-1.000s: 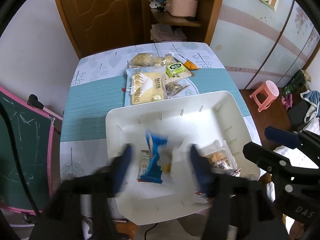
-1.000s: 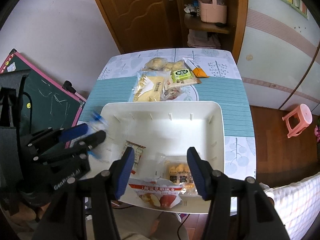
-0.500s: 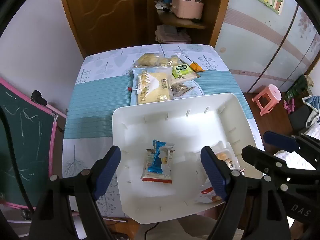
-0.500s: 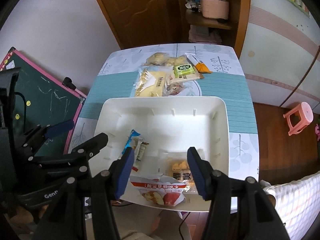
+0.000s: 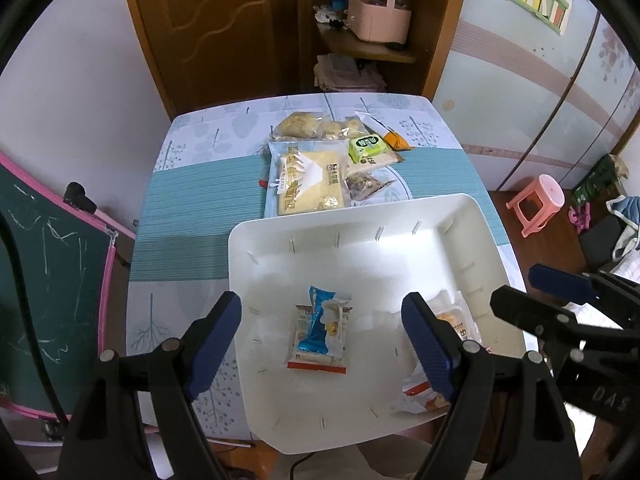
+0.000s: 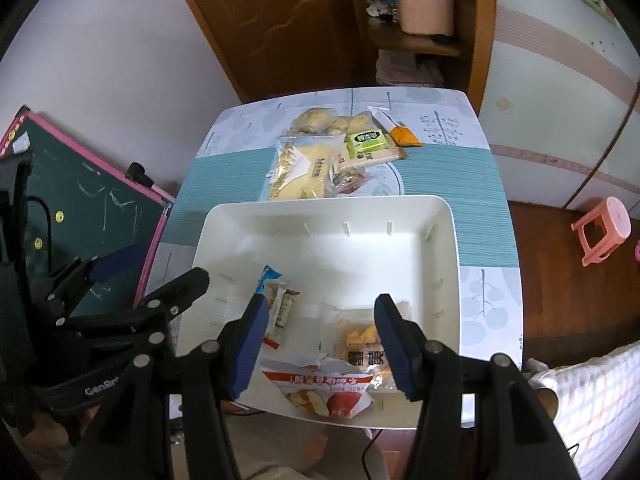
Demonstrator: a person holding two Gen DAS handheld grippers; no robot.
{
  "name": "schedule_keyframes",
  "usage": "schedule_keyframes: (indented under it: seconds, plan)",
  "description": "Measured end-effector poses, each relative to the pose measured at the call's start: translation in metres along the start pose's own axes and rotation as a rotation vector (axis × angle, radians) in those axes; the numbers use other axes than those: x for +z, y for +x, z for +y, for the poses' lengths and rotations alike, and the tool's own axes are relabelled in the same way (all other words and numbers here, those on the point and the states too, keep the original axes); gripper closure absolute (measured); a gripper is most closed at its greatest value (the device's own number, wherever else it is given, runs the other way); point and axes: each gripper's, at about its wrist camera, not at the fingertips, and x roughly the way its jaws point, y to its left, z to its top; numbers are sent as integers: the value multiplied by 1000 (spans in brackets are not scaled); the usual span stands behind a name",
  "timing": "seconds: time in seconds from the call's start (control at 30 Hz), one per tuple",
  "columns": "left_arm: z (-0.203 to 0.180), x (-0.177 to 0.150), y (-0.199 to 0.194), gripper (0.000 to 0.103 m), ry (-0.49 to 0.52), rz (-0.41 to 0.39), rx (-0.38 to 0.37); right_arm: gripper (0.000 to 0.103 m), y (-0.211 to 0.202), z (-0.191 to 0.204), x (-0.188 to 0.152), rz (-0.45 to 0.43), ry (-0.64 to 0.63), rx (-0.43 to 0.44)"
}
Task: Organize snacks
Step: 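Grasp the clear bread bag with the left tool while the right grasps the orange-white bar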
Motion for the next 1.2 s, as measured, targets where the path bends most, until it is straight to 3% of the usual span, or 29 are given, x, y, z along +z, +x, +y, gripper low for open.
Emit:
schedule_keyframes:
  seconds: [0.3, 0.53, 0.77, 0.93, 1.2]
  plan:
    - [24, 12, 8, 22, -56, -4, 15, 48, 9, -11, 12, 21, 38, 18]
    - [53, 43, 11, 22, -117, -24, 11, 48, 11, -30, 37, 23, 84, 28]
    - [70, 72, 14, 22, -113, -58, 17, 48, 4, -44, 69, -11, 116, -20]
    - [74, 96, 16, 22, -54, -50, -6, 48, 5, -41, 93, -8, 91, -48]
    - [65, 142, 47, 22, 100, 8, 2, 48, 30, -41, 165, 15, 14, -127]
